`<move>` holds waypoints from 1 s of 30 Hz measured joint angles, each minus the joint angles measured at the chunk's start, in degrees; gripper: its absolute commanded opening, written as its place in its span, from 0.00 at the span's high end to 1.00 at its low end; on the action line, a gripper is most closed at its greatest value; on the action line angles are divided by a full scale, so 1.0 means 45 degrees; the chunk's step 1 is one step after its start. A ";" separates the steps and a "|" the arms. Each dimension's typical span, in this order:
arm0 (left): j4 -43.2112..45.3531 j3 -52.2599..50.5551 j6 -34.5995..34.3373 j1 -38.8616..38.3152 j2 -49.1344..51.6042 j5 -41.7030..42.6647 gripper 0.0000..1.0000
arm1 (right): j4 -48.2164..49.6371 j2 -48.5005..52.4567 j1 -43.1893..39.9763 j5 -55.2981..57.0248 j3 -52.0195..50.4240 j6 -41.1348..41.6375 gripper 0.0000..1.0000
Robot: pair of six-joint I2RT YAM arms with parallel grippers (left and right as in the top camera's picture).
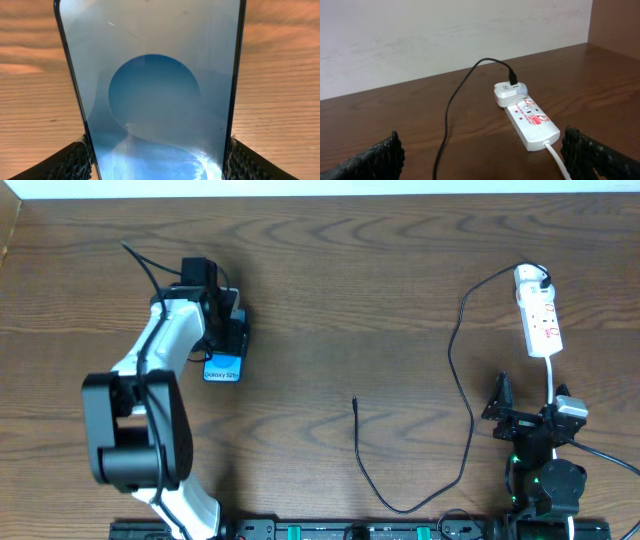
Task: Plug charger to phone and switch on socket
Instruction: 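Lift the blue phone with the left gripper and tilt it upright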
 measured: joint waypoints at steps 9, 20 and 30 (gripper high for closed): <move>0.0146 0.0005 -0.0719 0.0010 -0.1574 0.0690 0.92 | 0.0005 0.0000 0.0000 -0.0005 0.0000 0.0000 0.01; 0.1753 0.0000 -0.4337 0.0019 -0.1753 0.6368 0.92 | 0.0005 0.0000 0.0000 0.0000 0.0000 0.0000 0.01; 0.1865 0.0000 -1.2415 0.0019 -0.1753 1.0083 0.93 | 0.0005 0.0000 0.0000 0.0000 0.0000 0.0000 0.01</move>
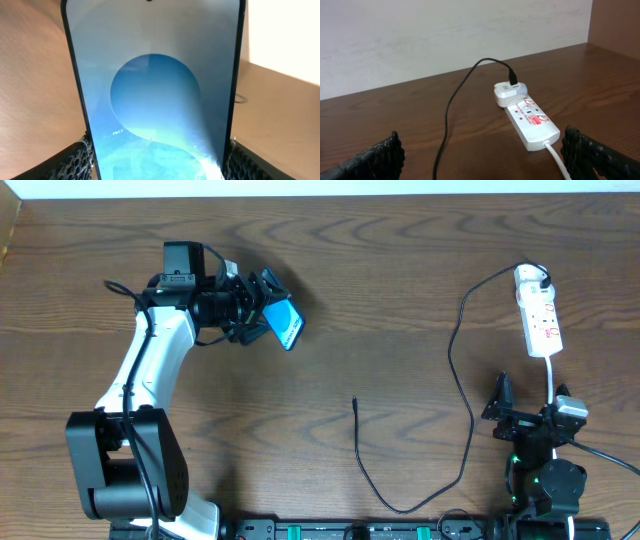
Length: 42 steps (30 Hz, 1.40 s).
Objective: Plug charger to phone and switch on socket
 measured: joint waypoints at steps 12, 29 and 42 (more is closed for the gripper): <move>0.0092 0.0000 -0.5455 0.0000 0.0000 0.4439 0.93 | -0.0005 0.0000 0.0000 0.0000 0.0000 -0.0005 0.01; 0.0097 0.0000 -0.7291 0.0000 0.0000 0.6586 0.93 | 0.0000 0.0000 0.0000 -0.0005 0.0000 0.0000 0.01; 0.0097 0.0000 -0.7320 0.0000 0.0000 0.6606 0.93 | 0.0000 0.0000 0.0000 0.0000 0.0000 0.0000 0.01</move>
